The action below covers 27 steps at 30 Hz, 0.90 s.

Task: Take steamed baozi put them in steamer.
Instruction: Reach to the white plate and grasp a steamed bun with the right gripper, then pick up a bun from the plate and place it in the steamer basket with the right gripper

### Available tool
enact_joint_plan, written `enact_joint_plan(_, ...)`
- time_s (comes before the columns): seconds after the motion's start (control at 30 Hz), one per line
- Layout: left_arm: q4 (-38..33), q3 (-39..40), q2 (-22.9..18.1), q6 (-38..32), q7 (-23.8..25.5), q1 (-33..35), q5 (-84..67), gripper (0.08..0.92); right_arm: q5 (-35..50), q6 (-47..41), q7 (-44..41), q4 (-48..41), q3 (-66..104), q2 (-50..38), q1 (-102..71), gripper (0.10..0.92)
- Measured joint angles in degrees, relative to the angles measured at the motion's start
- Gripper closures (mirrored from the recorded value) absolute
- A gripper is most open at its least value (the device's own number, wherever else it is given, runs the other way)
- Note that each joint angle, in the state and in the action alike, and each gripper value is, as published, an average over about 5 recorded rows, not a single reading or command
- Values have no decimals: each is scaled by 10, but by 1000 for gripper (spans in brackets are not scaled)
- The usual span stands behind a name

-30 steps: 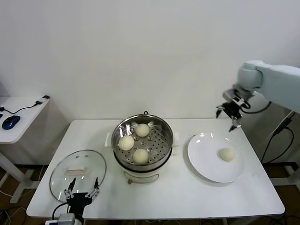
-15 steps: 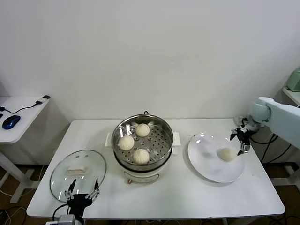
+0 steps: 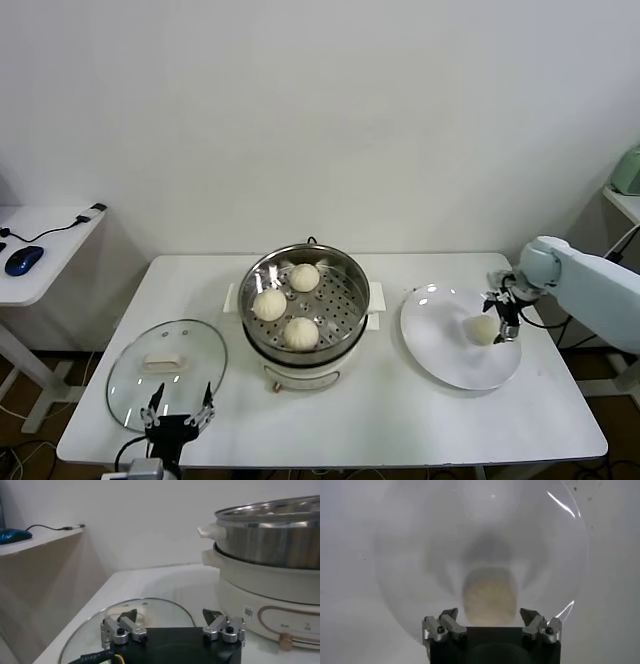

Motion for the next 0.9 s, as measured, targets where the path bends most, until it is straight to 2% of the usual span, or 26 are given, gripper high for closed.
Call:
enact_joint_plan(0.17,0,0,0,0,-1,2,0,177,-9,0,1,-6,14,5,-15,210)
enact_joint_plan(0.37,-1,0,0,0,-1,4,3,177,-6,-6,0,-5,21,3,-19,325)
enact_joint_plan(0.57,-6,2,0,-1,0,7,7,177,18,-15,-7,12,-4,-8,13,356)
enact_joint_plan(0.73,-9,4,0,0,0,8,8,177,70,-26,-9,47,-71,-14,91,363)
enact_joint_plan(0.9,-11,8,0,-1,0,9,8,177,165,-46,-4,121,-178,-7,225,364)
